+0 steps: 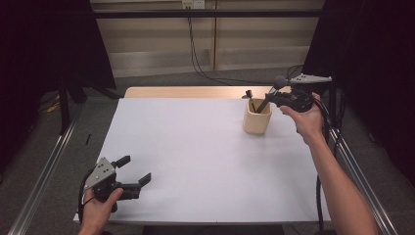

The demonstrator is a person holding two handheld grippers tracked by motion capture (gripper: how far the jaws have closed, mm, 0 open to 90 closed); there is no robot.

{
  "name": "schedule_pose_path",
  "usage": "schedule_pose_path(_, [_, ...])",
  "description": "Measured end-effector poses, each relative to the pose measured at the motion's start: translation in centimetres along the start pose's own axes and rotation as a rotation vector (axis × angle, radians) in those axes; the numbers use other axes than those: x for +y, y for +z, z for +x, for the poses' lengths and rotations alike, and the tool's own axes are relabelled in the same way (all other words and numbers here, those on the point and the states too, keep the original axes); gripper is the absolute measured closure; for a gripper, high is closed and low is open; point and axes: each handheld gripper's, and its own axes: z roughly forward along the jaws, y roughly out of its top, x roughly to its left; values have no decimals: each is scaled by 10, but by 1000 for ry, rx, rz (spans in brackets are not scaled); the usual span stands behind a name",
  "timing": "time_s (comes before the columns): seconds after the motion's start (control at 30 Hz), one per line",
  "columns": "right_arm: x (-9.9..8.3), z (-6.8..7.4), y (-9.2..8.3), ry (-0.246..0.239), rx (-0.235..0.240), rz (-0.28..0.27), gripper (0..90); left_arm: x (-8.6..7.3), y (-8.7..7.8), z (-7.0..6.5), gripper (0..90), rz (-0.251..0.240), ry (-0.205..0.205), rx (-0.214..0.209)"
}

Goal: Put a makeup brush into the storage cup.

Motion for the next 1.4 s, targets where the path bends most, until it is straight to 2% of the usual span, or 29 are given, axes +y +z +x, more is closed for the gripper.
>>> schedule_pose_path(0.4, [-14, -4, 11, 19, 4, 28, 725, 0, 0, 0, 26, 3, 3, 7])
schedule_pose_path(0.63, [-19, -3, 17, 15, 4, 44, 725, 0, 1, 0, 26, 3, -8, 4])
schedule_pose_path(0.7, [-20, -2, 18, 12, 0, 52, 725, 0, 1, 0, 26, 7, 2, 2])
schedule_pose_path(1.2, [-28, -2, 29, 27, 3, 67, 725, 0, 1, 1, 24, 3, -1, 6])
schedule_pose_path(1.4, [-35, -3, 32, 51, 11, 59, 725, 0, 1, 1, 24, 6, -4, 10])
